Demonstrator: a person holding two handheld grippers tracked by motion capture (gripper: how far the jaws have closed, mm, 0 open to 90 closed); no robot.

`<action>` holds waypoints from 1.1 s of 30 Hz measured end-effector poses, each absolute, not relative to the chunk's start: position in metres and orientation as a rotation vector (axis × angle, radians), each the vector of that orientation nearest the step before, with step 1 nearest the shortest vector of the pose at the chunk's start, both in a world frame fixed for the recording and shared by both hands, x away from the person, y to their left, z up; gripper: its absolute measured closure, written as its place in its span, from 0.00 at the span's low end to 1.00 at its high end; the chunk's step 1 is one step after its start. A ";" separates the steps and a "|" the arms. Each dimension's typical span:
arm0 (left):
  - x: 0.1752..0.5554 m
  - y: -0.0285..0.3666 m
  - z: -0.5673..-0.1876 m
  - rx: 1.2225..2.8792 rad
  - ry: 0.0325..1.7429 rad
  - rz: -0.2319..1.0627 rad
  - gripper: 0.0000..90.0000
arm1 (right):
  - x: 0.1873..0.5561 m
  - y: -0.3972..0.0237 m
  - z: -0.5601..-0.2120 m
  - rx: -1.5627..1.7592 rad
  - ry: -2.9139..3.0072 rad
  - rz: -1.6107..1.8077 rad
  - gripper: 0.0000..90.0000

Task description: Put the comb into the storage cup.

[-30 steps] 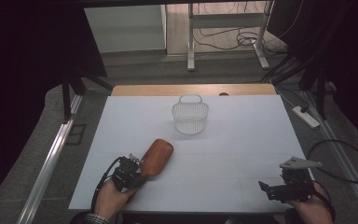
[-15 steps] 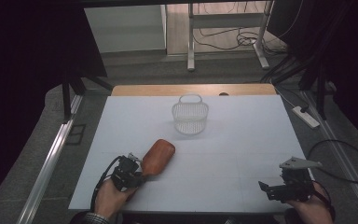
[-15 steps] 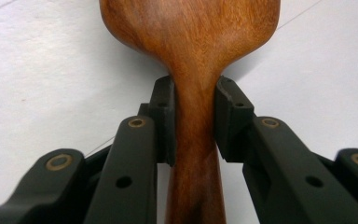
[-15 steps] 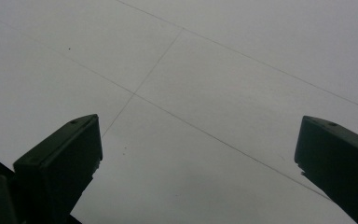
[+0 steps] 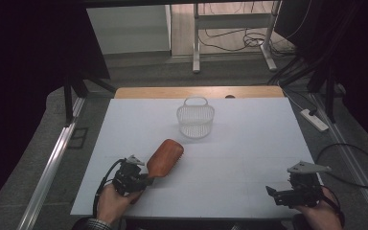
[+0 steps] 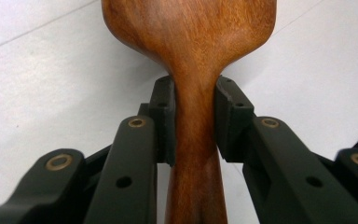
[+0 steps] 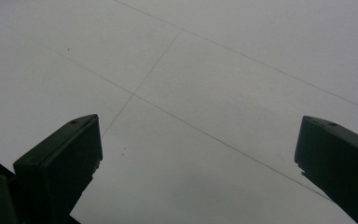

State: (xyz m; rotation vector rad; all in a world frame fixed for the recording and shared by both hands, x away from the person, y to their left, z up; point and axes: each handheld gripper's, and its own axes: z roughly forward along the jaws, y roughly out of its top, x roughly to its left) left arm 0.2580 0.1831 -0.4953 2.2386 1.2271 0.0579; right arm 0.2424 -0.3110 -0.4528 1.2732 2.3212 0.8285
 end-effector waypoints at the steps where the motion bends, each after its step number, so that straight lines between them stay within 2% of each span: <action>1: 0.258 0.183 -0.495 2.239 1.227 0.058 0.79 | 0.242 -0.311 -0.453 1.273 2.320 0.827 0.01; 33: 0.260 0.172 -0.469 2.113 1.026 0.140 0.79 | 0.239 -0.310 -0.444 1.162 2.260 1.031 0.00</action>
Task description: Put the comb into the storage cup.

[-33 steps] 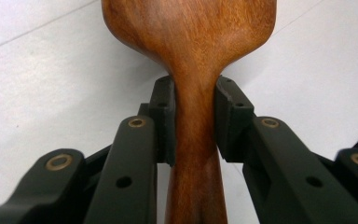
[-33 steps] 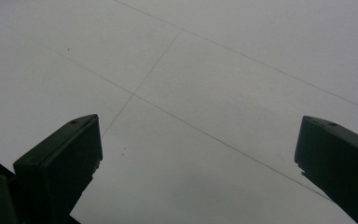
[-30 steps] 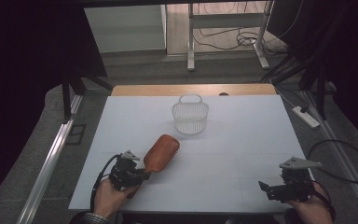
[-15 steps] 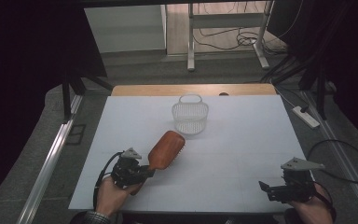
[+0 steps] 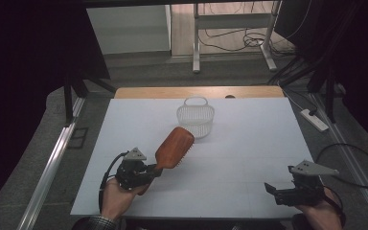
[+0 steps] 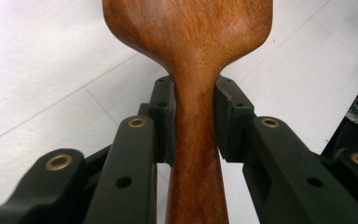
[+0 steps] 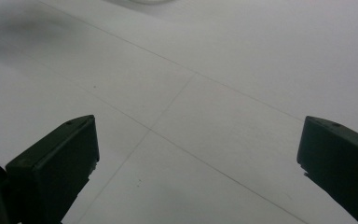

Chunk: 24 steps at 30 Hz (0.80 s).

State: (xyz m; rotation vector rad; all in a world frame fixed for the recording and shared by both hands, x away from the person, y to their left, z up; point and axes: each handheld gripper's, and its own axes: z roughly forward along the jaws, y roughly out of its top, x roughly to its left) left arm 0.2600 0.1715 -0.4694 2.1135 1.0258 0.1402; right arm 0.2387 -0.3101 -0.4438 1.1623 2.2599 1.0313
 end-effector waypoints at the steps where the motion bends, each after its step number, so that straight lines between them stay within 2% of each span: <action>1: 0.260 0.172 -0.469 2.113 1.026 0.140 0.79 | 0.239 -0.310 -0.444 1.162 2.260 1.031 0.00; 12: 0.261 0.167 -0.462 2.079 0.984 0.180 0.79 | 0.249 -0.304 -0.431 1.123 2.254 1.261 0.00; 24: 0.262 0.159 -0.458 2.059 0.943 0.196 0.79 | 0.264 -0.288 -0.425 1.093 2.329 1.326 0.00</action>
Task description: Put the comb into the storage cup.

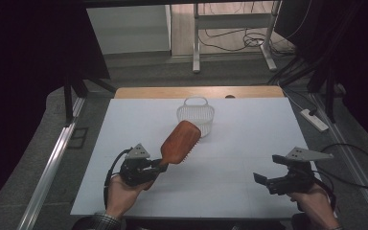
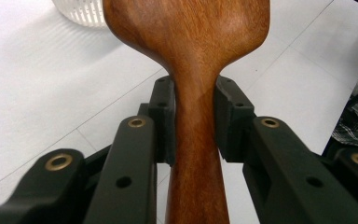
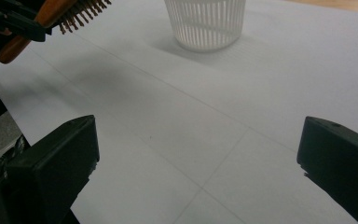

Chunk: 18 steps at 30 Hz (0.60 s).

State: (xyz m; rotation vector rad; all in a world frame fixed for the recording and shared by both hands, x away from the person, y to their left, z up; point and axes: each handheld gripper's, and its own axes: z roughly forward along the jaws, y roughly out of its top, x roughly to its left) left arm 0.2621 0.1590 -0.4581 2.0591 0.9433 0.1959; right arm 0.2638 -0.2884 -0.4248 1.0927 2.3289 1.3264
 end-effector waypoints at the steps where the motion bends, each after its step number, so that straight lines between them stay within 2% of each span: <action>1: 0.263 0.159 -0.458 2.058 0.937 0.188 0.79 | 0.266 -0.284 -0.423 1.077 2.327 1.336 0.00; 18: 0.268 0.143 -0.456 2.066 0.883 0.158 0.79 | 0.285 -0.249 -0.415 1.067 2.372 1.425 0.00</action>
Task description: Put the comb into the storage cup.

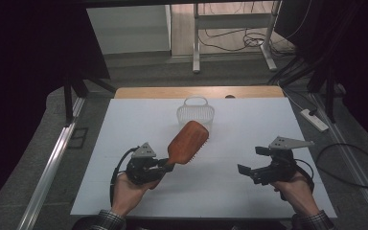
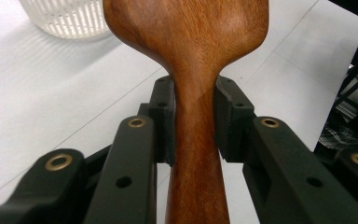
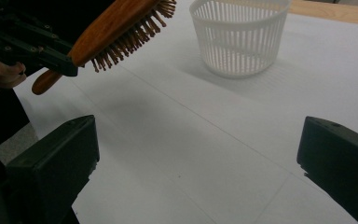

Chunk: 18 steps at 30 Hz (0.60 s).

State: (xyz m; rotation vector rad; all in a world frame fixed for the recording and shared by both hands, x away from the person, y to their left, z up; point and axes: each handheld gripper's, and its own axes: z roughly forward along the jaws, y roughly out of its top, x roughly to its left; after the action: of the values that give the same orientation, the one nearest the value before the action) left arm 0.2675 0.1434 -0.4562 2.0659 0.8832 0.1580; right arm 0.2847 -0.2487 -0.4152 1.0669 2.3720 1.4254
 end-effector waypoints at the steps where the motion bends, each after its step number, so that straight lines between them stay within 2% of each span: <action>1: 0.268 0.143 -0.456 2.065 0.880 0.155 0.79 | 0.286 -0.247 -0.415 1.072 2.374 1.434 0.00; 18: 0.272 0.125 -0.453 2.058 0.831 0.154 0.79 | 0.297 -0.218 -0.416 1.081 2.416 1.485 0.00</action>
State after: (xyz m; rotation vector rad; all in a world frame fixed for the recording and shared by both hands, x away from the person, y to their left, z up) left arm 0.2718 0.1250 -0.4532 2.0577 0.8314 0.1538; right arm 0.2970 -0.2178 -0.4158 1.0810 2.4160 1.4848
